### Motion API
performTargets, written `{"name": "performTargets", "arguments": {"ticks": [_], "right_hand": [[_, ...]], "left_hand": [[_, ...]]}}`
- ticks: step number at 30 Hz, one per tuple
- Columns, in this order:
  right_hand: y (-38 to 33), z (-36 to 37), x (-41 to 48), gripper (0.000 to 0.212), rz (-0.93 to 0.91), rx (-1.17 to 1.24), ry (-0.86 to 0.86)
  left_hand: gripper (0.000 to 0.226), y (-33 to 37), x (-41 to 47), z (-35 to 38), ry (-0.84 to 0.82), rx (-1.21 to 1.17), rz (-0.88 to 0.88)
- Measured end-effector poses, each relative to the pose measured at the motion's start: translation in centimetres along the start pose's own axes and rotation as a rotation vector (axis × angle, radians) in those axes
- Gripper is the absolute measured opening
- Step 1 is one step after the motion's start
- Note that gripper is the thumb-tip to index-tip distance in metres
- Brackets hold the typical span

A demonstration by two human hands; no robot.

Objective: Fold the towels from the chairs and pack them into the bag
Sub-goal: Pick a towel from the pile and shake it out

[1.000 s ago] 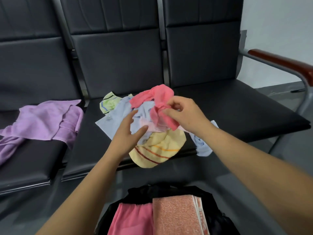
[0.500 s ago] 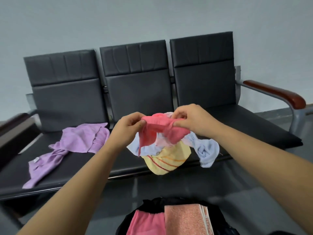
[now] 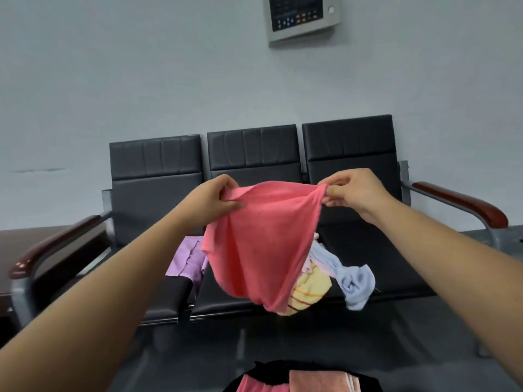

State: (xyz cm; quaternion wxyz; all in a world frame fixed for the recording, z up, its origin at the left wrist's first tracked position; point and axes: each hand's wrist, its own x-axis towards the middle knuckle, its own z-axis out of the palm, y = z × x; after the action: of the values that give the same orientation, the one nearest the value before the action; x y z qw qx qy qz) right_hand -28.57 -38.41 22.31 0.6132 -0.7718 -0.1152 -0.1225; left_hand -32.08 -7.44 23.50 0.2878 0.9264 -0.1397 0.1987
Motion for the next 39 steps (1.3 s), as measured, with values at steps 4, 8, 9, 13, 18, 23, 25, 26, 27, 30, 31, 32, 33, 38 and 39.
{"name": "performTargets", "arguments": {"ticks": [4, 8, 9, 13, 18, 23, 25, 26, 27, 30, 31, 32, 33, 38, 39], "right_hand": [[-0.3, 0.1, -0.4, 0.011, 0.046, 0.17, 0.021], [0.1, 1.3, -0.8, 0.002, -0.04, -0.099, -0.029], [0.1, 1.7, -0.8, 0.005, -0.071, -0.22, -0.028], [-0.6, 2.2, 0.2, 0.022, -0.169, -0.588, -0.009], [-4.4, 1.3, 2.2, 0.012, -0.042, -0.09, 0.009], [-9.5, 0.0, 2.1, 0.016, 0.056, 0.816, -0.35], [-9.0, 0.5, 2.2, 0.027, 0.098, 0.566, -0.337], [-8.2, 0.9, 2.4, 0.026, 0.115, 0.374, -0.292], [-7.4, 1.1, 2.4, 0.023, 0.137, 0.222, -0.232], [-5.0, 1.0, 2.8, 0.018, 0.166, 0.017, -0.148], [-4.5, 1.0, 2.6, 0.017, 0.162, -0.007, -0.172], [-4.1, 1.1, 2.6, 0.014, 0.154, -0.011, -0.196], [-4.0, 1.3, 2.3, 0.011, 0.148, 0.009, -0.221], [-3.9, 2.0, 2.5, 0.023, 0.196, 0.18, -0.14], [-3.8, 2.2, 2.5, 0.023, 0.215, 0.212, -0.104]], "left_hand": [[0.008, -1.7, -1.2, -2.0, -0.011, 0.155, -0.046], [0.002, -2.8, -2.0, -2.4, -0.056, 0.275, -0.137], [0.004, -3.0, -2.1, -2.4, -0.053, 0.298, -0.16], [0.023, -4.0, -1.6, -3.4, -0.073, 0.419, -0.244], [0.021, -1.4, -0.4, -6.4, 0.173, -0.628, -0.285], [0.02, 0.8, 0.9, -10.8, 0.081, -1.232, -0.068], [0.014, -0.1, 1.2, -10.9, 0.093, -0.92, -0.161], [0.014, -0.8, 1.2, -10.8, 0.098, -0.572, -0.225], [0.012, -1.5, 1.2, -10.6, 0.101, -0.197, -0.275], [0.008, -2.2, 0.3, -9.8, 0.043, 0.225, -0.355], [0.01, -2.4, 0.2, -9.4, 0.034, 0.171, -0.371], [0.011, -2.4, 0.1, -9.1, 0.023, 0.097, -0.386], [0.01, -2.4, -0.2, -8.9, 0.004, 0.024, -0.391], [0.011, -2.4, -0.5, -8.2, -0.095, -0.316, -0.362], [0.013, -2.4, -0.5, -8.0, -0.091, -0.434, -0.352]]}}
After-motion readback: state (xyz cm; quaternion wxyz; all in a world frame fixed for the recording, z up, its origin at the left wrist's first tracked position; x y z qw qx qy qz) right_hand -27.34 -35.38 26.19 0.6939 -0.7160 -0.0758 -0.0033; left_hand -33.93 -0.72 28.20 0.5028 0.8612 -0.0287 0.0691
